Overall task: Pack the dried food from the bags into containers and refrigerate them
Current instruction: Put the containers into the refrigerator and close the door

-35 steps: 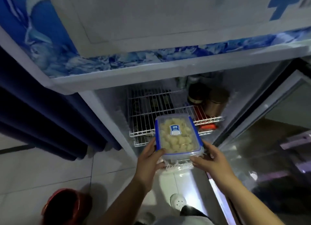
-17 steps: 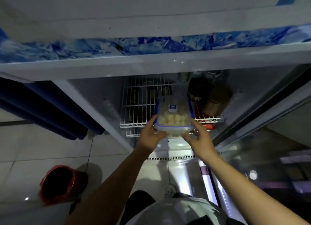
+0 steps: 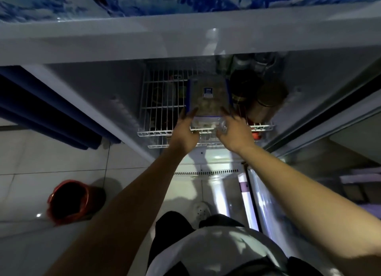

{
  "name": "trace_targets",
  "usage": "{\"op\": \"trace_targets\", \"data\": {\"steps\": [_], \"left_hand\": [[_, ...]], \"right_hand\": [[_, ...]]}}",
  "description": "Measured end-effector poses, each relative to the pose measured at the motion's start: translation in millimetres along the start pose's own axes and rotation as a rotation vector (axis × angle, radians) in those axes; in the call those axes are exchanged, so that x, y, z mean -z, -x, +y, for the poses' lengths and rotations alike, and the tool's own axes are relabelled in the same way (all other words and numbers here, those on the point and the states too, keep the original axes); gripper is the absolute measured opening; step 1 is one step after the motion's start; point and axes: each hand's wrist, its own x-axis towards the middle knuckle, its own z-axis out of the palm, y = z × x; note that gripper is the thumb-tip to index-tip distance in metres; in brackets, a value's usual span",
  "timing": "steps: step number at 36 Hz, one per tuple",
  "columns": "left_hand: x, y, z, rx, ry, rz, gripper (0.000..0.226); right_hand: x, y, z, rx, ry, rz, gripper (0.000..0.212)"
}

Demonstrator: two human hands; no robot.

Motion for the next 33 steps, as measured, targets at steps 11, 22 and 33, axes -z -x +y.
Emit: {"op": "trace_targets", "data": {"steps": [11,22,33], "left_hand": [[-7.0,11.3,-11.6,-0.040,-0.604,-0.109,0.107],[-13.9,19.6,-12.3,-0.018,-0.747,-0.078,0.116],[32.5,170.4,-7.6,0.085,-0.569,0.071,0.091]], "right_hand": [[-13.9,6.7,5.6,-0.037,0.132,-0.072,0.076],[-18.2,15.5,11.6,-0.033,0.095,-0.156,0.091],[-14.4,125.1,-49.0,0.253,0.060,-0.081,0.075]]}}
